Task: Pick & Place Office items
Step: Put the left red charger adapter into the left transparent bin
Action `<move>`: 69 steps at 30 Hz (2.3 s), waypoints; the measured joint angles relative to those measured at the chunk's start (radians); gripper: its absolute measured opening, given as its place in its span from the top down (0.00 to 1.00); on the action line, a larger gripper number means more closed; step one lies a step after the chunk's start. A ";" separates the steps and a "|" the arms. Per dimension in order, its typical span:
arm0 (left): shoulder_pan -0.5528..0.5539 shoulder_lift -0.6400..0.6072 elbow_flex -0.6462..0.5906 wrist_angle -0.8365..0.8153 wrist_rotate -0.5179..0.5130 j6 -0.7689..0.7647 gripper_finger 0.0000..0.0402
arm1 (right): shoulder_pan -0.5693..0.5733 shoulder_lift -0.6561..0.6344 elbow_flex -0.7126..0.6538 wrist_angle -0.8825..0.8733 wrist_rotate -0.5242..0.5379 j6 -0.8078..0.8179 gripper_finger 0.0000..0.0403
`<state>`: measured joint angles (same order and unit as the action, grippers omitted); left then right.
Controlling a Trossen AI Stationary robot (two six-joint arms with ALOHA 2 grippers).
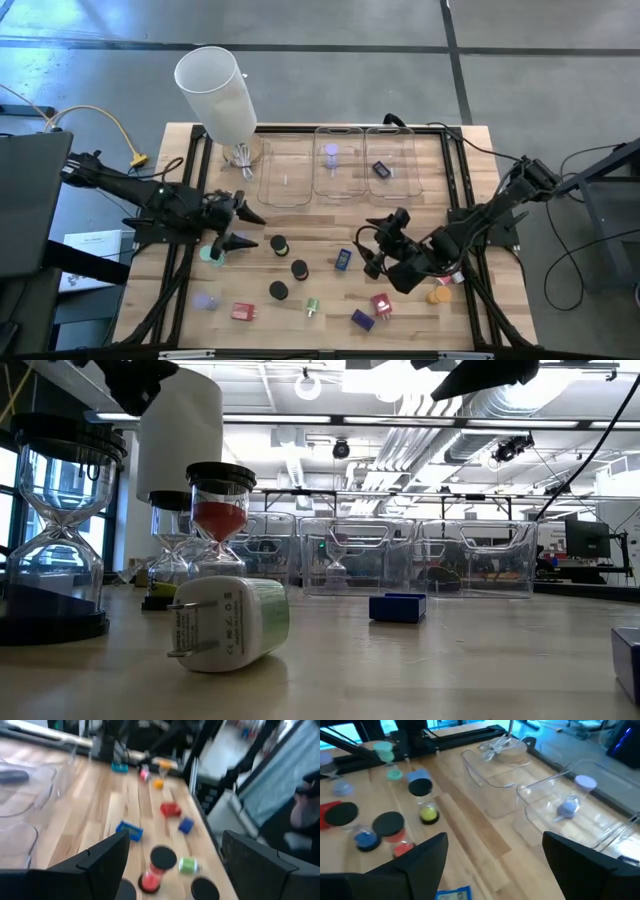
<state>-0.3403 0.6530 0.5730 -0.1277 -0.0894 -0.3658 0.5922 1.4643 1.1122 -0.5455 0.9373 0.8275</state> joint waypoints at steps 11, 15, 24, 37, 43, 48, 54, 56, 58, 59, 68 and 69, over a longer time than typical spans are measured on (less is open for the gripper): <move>-0.264 0.315 0.244 -0.292 0.004 -0.003 0.23 | 0.000 0.000 0.000 0.002 -0.004 0.018 0.22; -0.368 0.445 0.281 -0.294 -0.040 -0.087 0.23 | 0.000 0.000 0.000 0.004 -0.004 0.018 0.22; -0.463 0.569 0.318 -0.290 -0.007 -0.205 0.24 | -0.001 0.000 0.000 0.041 -0.005 0.018 0.22; -0.524 0.635 0.317 -0.300 -0.052 -0.302 0.24 | 0.010 0.036 0.000 0.129 -0.055 0.044 0.22; -0.531 0.750 0.326 -0.365 0.005 -0.364 0.24 | 0.013 0.102 0.001 0.202 -0.088 0.044 0.22; -0.552 0.853 0.443 -0.505 -0.017 -0.373 0.24 | 0.015 0.146 0.001 0.249 -0.111 0.047 0.22; -0.558 1.008 0.575 -0.724 -0.043 -0.411 0.24 | 0.016 0.147 0.000 0.253 -0.116 0.066 0.22; -0.558 1.042 0.586 -0.728 -0.042 -0.412 0.24 | 0.021 0.147 0.000 0.265 -0.109 0.065 0.22; -0.558 1.059 0.589 -0.729 -0.040 -0.413 0.24 | 0.024 0.147 0.000 0.272 -0.108 0.062 0.22; -0.558 1.062 0.589 -0.728 -0.040 -0.413 0.24 | 0.025 0.147 0.000 0.272 -0.111 0.062 0.22; -0.558 1.056 0.592 -0.687 -0.006 -0.413 0.24 | 0.023 0.147 0.000 0.271 -0.108 0.059 0.22; -0.558 1.056 0.592 -0.680 -0.005 -0.413 0.24 | 0.023 0.147 0.000 0.270 -0.106 0.059 0.22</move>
<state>-0.8982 1.7092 1.1648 -0.8081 -0.0949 -0.7792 0.6155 1.6115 1.1122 -0.2752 0.8312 0.8864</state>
